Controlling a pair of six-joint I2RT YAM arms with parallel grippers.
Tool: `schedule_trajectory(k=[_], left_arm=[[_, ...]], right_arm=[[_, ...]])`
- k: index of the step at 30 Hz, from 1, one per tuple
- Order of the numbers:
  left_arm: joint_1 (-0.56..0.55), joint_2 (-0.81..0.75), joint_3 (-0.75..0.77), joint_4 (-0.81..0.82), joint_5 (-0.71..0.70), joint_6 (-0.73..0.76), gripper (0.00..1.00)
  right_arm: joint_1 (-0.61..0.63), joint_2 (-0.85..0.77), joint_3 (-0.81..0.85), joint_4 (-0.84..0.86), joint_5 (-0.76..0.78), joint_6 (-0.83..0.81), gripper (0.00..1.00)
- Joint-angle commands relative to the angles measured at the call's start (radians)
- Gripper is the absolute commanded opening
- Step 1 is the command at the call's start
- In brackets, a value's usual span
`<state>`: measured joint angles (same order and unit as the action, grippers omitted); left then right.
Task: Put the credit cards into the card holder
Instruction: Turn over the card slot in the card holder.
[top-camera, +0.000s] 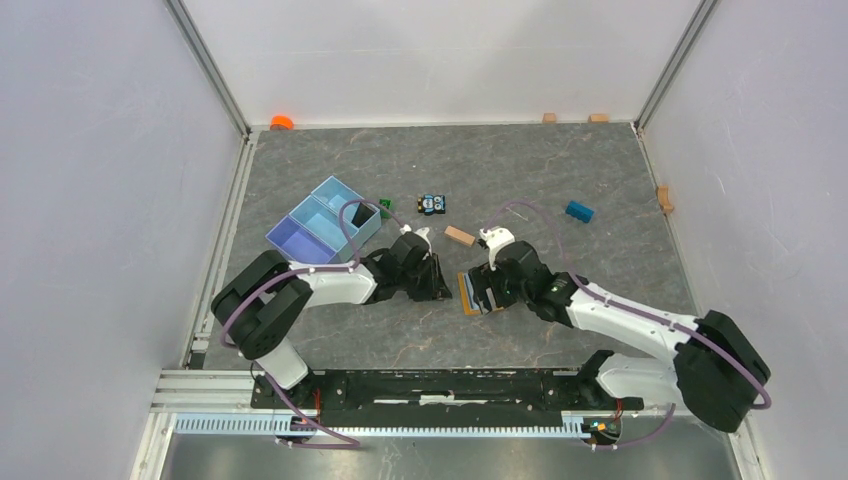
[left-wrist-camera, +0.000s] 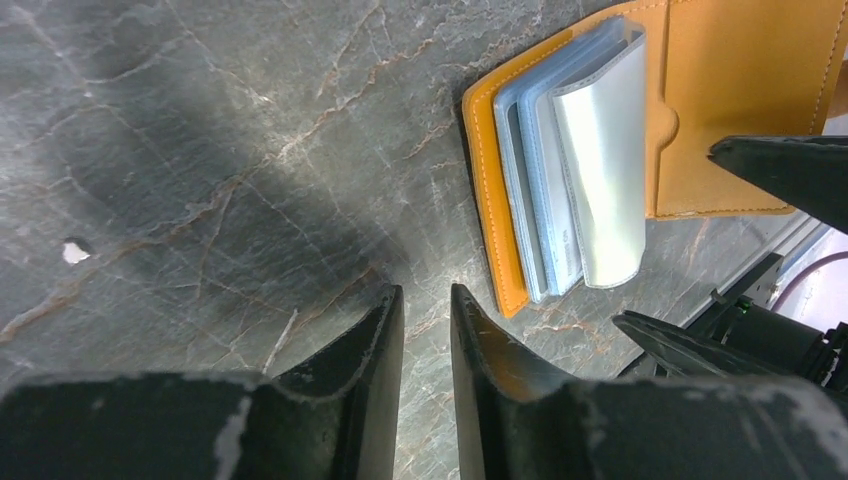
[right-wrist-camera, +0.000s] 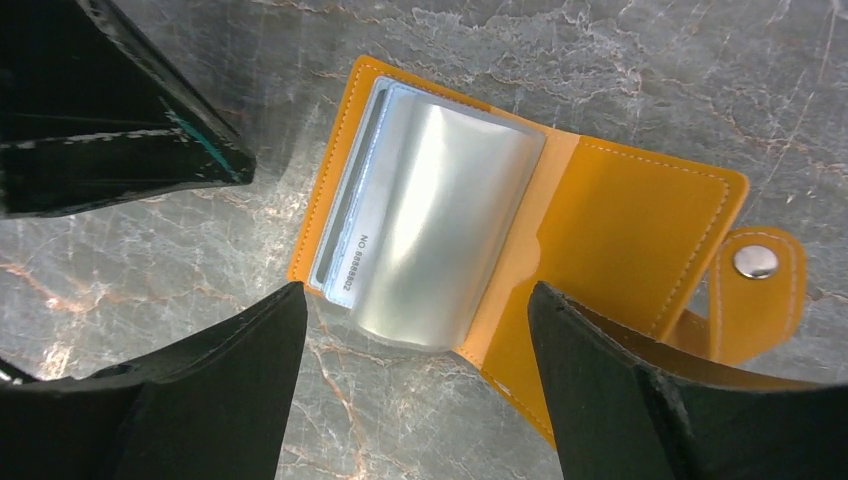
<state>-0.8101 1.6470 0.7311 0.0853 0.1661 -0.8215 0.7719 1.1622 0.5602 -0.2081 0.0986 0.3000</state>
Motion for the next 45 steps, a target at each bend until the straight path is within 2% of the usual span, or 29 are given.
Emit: schedule_trajectory(k=[1, 12, 17, 20, 24, 28, 33, 40, 45], left_arm=[[0.008, -0.04, -0.023, -0.012, -0.058, 0.041, 0.32], [0.008, -0.06, -0.034, -0.009, -0.066, 0.038, 0.34], [0.009, -0.06, -0.034, -0.009, -0.067, 0.038, 0.34], [0.009, -0.059, -0.03, -0.009, -0.066, 0.039, 0.34], [0.009, -0.062, -0.028, -0.007, -0.061, 0.043, 0.34], [0.009, -0.071, -0.029, -0.005, -0.059, 0.044, 0.34], [0.009, -0.082, -0.041, 0.036, -0.034, 0.031, 0.36], [0.009, -0.01, -0.033, 0.124, 0.036, 0.001, 0.49], [0.008, 0.047, -0.035, 0.217, 0.095, -0.037, 0.53]], right_arm=[[0.022, 0.057, 0.003, 0.082, 0.062, 0.033, 0.86], [0.039, 0.189, 0.017, 0.158, 0.048, 0.05, 0.86], [0.041, 0.222, 0.018, 0.128, 0.084, 0.062, 0.86], [0.041, 0.229, 0.007, 0.105, 0.1, 0.079, 0.78], [0.041, 0.205, -0.018, 0.102, 0.082, 0.107, 0.63], [0.035, 0.184, -0.022, 0.083, 0.071, 0.122, 0.54], [-0.008, 0.107, -0.062, 0.133, -0.049, 0.148, 0.5], [-0.115, 0.06, -0.142, 0.242, -0.251, 0.177, 0.48], [-0.164, 0.057, -0.192, 0.312, -0.352, 0.206, 0.47]])
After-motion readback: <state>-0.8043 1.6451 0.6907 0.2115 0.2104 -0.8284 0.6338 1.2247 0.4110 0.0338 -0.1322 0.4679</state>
